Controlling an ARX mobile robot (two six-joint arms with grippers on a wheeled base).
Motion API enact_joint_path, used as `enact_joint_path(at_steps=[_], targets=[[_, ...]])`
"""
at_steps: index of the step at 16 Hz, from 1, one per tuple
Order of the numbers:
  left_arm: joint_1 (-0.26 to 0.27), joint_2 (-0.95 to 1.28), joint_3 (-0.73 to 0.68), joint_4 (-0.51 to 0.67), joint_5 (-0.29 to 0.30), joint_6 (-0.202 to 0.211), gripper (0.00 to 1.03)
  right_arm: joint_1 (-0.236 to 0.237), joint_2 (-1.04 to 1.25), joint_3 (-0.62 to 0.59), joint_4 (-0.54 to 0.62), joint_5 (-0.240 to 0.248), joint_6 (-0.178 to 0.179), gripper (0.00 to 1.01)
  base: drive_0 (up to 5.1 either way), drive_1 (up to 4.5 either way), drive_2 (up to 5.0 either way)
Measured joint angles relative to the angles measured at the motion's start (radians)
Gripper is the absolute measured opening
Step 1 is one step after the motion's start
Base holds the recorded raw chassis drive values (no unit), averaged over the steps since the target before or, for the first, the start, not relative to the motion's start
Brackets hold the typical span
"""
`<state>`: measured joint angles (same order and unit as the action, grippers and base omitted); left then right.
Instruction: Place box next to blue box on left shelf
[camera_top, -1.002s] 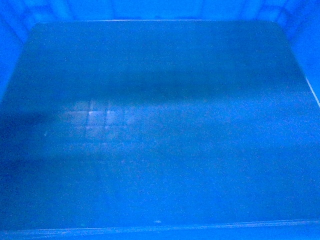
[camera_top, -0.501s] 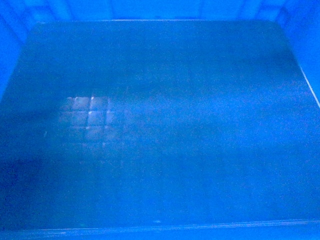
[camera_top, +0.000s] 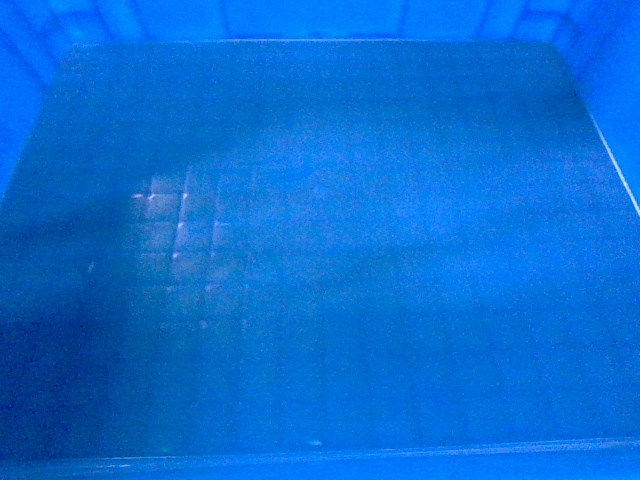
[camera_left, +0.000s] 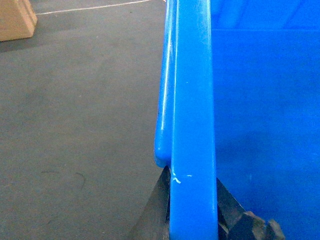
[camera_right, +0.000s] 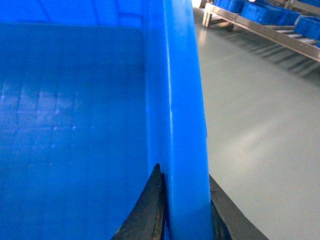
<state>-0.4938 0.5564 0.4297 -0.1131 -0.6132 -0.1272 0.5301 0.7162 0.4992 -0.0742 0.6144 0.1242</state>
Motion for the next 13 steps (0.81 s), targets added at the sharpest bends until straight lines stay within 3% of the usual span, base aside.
enact_joint_path(at_steps=[13], targets=[[0.000,0.000,0.000,0.000,0.000,0.000,0.09,0.000,0.000,0.000,0.000,0.000,0.000,0.12,0.0,0.00,0.0]])
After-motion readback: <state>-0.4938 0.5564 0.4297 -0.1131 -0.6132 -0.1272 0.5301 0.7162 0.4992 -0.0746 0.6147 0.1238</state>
